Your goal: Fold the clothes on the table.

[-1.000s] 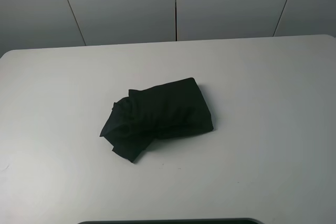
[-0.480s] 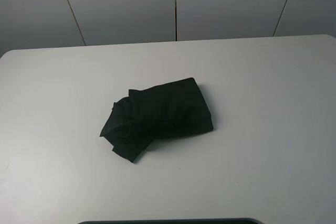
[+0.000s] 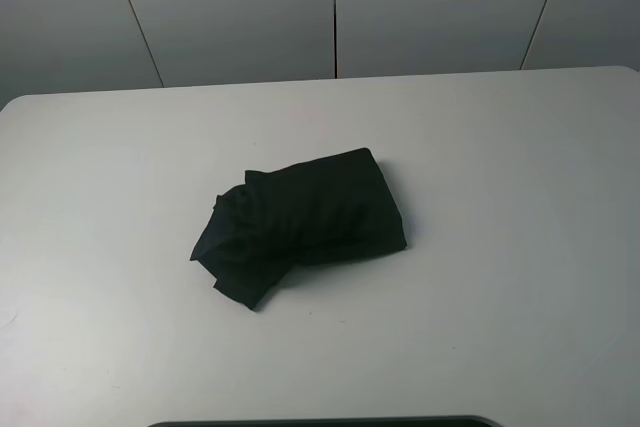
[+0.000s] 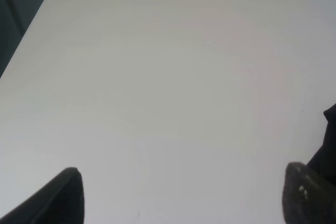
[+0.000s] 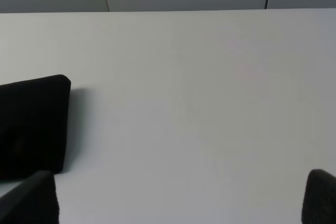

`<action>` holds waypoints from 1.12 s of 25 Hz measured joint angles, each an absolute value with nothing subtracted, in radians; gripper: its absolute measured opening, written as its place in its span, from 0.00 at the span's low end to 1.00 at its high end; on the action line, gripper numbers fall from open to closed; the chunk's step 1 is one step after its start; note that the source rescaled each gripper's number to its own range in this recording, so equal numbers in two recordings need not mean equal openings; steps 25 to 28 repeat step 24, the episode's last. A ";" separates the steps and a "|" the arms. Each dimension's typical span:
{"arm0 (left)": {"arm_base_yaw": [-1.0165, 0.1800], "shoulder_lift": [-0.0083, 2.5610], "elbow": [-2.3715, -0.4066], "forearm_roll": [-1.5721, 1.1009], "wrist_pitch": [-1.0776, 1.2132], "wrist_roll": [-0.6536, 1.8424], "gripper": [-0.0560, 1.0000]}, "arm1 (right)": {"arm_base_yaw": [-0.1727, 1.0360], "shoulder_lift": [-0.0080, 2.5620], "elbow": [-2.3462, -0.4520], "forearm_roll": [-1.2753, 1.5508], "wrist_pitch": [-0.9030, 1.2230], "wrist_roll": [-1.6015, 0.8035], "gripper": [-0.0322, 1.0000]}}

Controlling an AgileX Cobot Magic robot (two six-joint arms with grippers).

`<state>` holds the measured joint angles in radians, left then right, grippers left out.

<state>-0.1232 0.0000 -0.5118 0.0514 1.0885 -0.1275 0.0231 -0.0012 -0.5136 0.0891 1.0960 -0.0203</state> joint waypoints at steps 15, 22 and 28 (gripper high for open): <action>-0.123 0.000 -0.512 0.051 1.089 -0.127 0.98 | 0.023 -0.001 -0.514 0.089 1.096 -0.020 1.00; -0.123 0.000 -0.512 0.051 1.089 -0.127 0.98 | 0.023 -0.001 -0.514 0.089 1.096 -0.020 1.00; -0.123 0.000 -0.512 0.051 1.089 -0.127 0.98 | 0.023 -0.001 -0.514 0.089 1.096 -0.020 1.00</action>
